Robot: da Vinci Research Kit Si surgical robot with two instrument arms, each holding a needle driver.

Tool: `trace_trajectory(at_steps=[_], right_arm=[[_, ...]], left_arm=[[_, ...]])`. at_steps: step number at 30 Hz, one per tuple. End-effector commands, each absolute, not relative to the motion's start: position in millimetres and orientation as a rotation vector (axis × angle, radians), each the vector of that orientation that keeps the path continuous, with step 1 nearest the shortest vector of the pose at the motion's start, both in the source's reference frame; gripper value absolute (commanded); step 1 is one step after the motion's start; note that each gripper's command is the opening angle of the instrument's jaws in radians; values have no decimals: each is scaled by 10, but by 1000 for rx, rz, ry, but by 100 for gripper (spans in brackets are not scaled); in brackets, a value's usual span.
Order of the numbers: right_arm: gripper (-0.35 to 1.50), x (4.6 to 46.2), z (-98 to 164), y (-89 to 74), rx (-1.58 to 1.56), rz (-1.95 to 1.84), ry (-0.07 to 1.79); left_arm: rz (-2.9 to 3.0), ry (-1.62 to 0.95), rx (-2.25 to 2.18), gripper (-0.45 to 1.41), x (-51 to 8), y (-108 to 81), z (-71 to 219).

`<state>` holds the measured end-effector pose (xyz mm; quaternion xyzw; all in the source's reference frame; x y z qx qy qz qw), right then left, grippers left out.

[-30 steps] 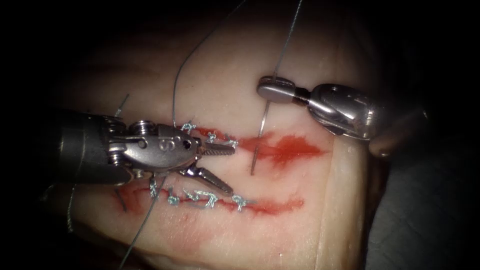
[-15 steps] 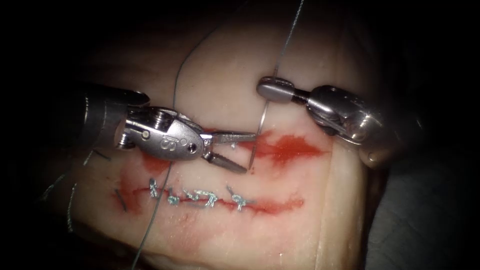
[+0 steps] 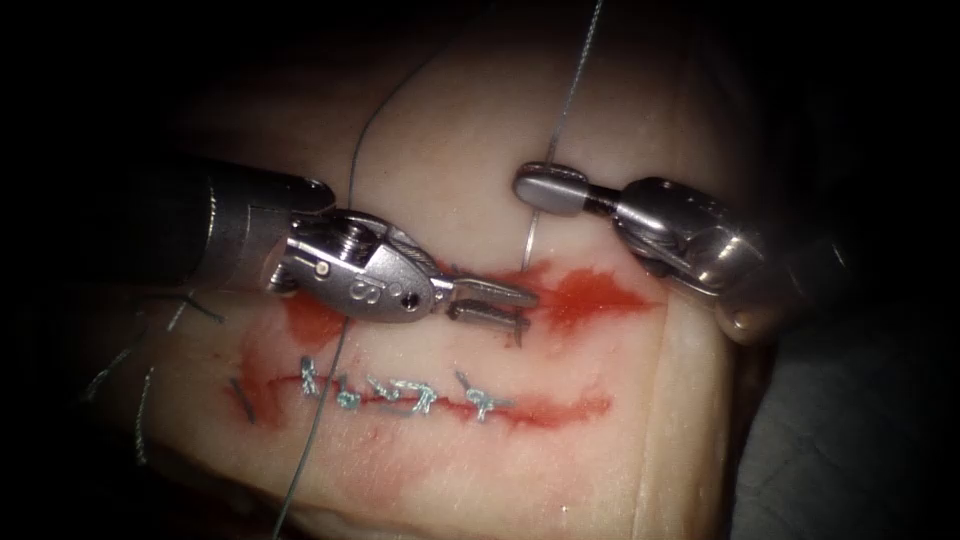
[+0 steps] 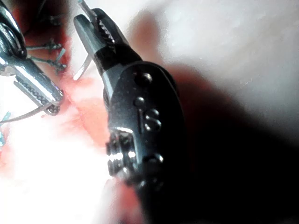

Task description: Wound Closure

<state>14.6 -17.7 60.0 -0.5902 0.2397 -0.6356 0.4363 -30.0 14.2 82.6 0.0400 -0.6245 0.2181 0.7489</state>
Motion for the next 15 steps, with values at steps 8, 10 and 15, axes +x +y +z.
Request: trace_trajectory(at_steps=[8,10,15], right_arm=[[121,161,600,-187,-1594,-1864,182],[133,163,599,-187,-1601,-1921,92],[140,159,595,-181,-1598,-1988,-13]], left_arm=[[198,-1399,291,-45,-299,145,826],[94,-1422,363,-45,-298,145,823],[-255,-1499,633,-45,-296,151,811]])
